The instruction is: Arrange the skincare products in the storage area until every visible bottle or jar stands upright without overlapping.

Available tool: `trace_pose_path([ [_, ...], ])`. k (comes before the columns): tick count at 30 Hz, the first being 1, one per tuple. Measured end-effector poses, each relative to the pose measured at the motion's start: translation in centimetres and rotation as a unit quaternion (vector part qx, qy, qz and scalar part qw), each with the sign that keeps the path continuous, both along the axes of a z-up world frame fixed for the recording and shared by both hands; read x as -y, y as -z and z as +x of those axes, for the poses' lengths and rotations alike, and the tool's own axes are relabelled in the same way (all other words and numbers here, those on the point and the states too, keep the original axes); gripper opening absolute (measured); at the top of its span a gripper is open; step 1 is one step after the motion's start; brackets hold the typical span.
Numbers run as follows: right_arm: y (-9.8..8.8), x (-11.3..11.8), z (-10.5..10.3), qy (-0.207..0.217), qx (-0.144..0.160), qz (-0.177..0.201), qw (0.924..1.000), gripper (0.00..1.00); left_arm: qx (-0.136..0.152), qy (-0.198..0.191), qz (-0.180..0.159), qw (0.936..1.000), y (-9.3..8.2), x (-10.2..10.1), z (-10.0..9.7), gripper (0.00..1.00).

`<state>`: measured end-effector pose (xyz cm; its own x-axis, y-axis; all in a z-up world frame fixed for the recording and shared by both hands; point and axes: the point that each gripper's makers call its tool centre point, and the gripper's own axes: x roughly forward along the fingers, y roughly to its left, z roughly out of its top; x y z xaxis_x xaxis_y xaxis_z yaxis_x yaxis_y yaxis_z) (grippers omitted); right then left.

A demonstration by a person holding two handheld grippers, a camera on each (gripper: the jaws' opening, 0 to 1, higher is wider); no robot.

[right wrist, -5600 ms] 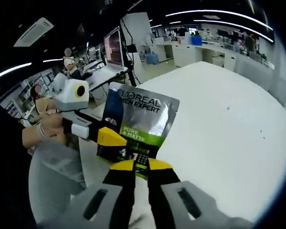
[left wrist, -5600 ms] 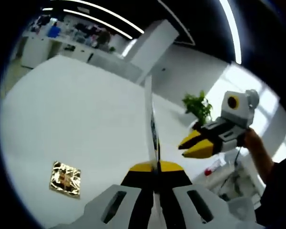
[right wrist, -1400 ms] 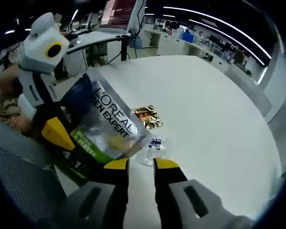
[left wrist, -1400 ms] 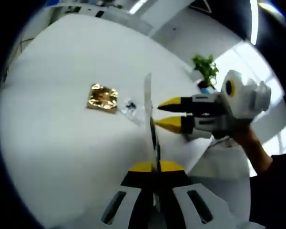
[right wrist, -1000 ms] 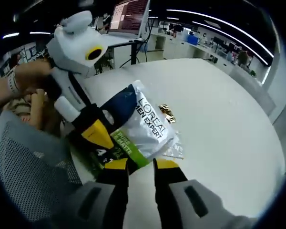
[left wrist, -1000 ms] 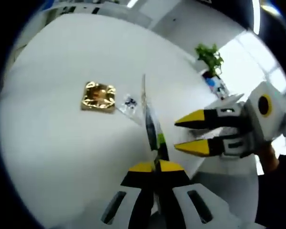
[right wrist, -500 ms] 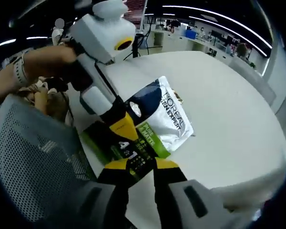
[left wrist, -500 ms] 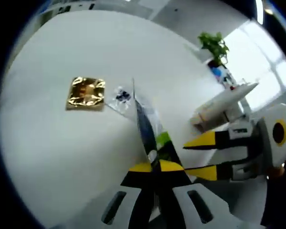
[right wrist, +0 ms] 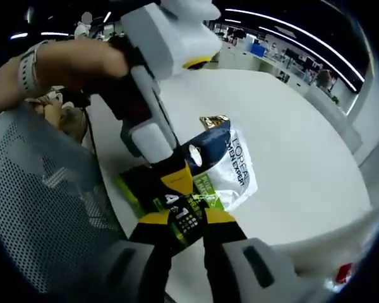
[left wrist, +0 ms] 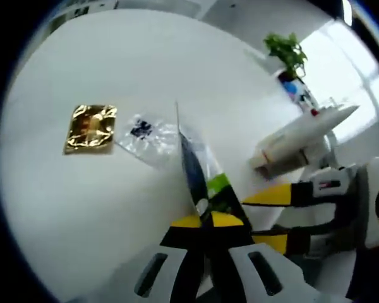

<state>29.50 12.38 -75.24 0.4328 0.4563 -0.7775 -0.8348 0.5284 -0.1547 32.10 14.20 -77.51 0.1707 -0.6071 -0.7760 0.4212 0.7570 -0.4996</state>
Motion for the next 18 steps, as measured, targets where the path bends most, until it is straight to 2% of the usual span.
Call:
trace_pose_path([
  [3, 0.3, 0.4, -0.1, -0.005, 0.004, -0.011, 0.9999, 0.19, -0.001, 0.003, -0.003, 1.0, 0.1, 0.9, 0.0, 0.0],
  [12, 0.4, 1.7, -0.4, -0.01, -0.002, -0.011, 0.9999, 0.19, -0.008, -0.002, -0.017, 0.9998, 0.4, 2.9, 0.1, 0.0],
  [15, 0.4, 1.9, -0.6, -0.013, -0.006, -0.011, 0.9998, 0.19, -0.01, -0.006, -0.019, 0.9997, 0.6, 2.8, 0.3, 0.0],
  [18, 0.4, 2.3, -0.8, -0.026, 0.003, -0.024, 0.9994, 0.21, -0.012, -0.009, -0.021, 0.9997, 0.5, 3.6, -0.1, 0.0],
])
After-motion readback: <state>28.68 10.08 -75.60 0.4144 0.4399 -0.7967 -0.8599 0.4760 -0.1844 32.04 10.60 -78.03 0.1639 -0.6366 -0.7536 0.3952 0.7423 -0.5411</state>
